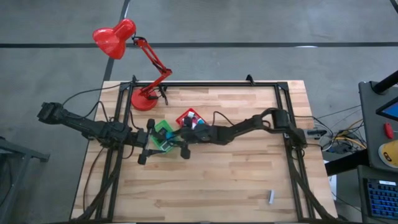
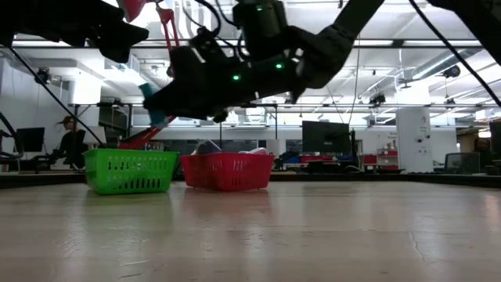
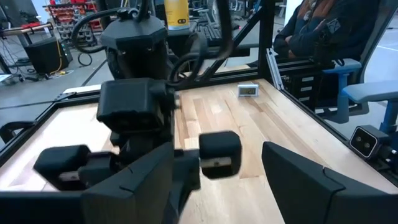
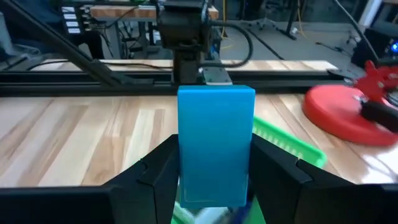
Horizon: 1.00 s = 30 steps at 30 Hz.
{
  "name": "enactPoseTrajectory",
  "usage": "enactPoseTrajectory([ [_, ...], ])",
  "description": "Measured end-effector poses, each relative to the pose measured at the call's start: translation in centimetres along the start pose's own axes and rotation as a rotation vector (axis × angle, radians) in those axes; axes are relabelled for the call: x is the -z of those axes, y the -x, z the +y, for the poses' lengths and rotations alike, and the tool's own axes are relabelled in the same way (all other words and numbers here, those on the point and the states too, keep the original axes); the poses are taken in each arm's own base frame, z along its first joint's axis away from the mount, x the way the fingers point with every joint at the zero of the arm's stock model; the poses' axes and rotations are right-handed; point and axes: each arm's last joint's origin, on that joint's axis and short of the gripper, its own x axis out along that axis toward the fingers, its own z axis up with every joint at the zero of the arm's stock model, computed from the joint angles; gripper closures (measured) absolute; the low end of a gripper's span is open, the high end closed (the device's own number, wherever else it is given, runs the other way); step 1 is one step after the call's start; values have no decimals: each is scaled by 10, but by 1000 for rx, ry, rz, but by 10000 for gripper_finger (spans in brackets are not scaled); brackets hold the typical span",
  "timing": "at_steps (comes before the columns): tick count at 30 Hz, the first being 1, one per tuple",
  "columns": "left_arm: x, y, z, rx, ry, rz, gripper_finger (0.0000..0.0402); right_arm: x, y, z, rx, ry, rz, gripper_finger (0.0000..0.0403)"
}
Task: Pick & Place Office items
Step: Put the light blue timer into the green bin
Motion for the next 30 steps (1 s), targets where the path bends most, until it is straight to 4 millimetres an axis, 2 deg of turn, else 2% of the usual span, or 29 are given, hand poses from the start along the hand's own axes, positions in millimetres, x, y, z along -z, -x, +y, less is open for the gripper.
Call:
enactPoseTrajectory([
  [5, 0, 0, 0, 0, 0, 0, 152, 2, -17, 2, -8, 39, 7, 239],
  [13, 0, 0, 0, 0, -1, 3, 152, 19, -30, 2, -12, 37, 34, 236],
  [30, 1, 0, 0, 1, -1, 8, 152, 28, -30, 1, -7, -1, 124, 236],
])
